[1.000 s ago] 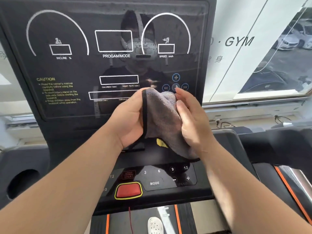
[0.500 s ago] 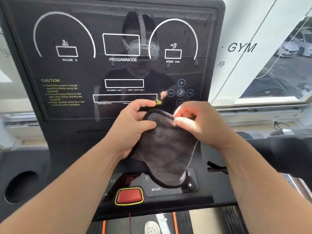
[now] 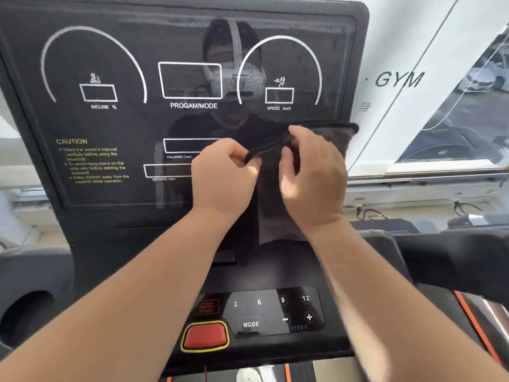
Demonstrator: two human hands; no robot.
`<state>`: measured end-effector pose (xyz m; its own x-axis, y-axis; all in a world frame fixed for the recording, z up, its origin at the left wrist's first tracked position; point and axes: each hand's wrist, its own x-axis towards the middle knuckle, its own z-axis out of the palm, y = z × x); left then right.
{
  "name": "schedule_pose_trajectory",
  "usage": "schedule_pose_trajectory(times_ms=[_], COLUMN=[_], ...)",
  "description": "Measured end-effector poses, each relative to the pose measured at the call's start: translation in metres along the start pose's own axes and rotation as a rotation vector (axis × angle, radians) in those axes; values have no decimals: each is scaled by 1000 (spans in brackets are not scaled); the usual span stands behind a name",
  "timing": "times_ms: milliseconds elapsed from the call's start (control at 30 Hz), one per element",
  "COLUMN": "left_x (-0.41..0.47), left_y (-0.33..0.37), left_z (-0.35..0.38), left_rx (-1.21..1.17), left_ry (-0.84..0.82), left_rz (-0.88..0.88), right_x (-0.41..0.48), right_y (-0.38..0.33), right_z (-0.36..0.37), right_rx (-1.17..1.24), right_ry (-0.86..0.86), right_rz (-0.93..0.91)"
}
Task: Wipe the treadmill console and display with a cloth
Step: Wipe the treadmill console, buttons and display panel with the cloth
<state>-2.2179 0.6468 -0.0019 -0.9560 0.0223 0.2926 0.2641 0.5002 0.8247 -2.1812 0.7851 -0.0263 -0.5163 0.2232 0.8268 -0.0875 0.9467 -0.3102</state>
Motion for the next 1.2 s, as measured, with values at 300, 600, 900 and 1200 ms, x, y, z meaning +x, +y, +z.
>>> schedule_pose_trajectory(times_ms=[300,600,900,1200], left_x=[-10,-11,-13,-24], left_y=[-16,-53,-81,-97], left_z=[-7,-38,-70,-56], left_rx=[92,329,558,641], left_ry=[15,235,290,272], left_rz=[124,419,275,293], right_x=[-19,28,107,0], right_y=[15,8,-45,-28], right_z=[19,31,45,52], right_rx=[-242,-381,-411,-305], right_ry=[-325,-297,-273,-418], right_rz=[157,51,-31,-365])
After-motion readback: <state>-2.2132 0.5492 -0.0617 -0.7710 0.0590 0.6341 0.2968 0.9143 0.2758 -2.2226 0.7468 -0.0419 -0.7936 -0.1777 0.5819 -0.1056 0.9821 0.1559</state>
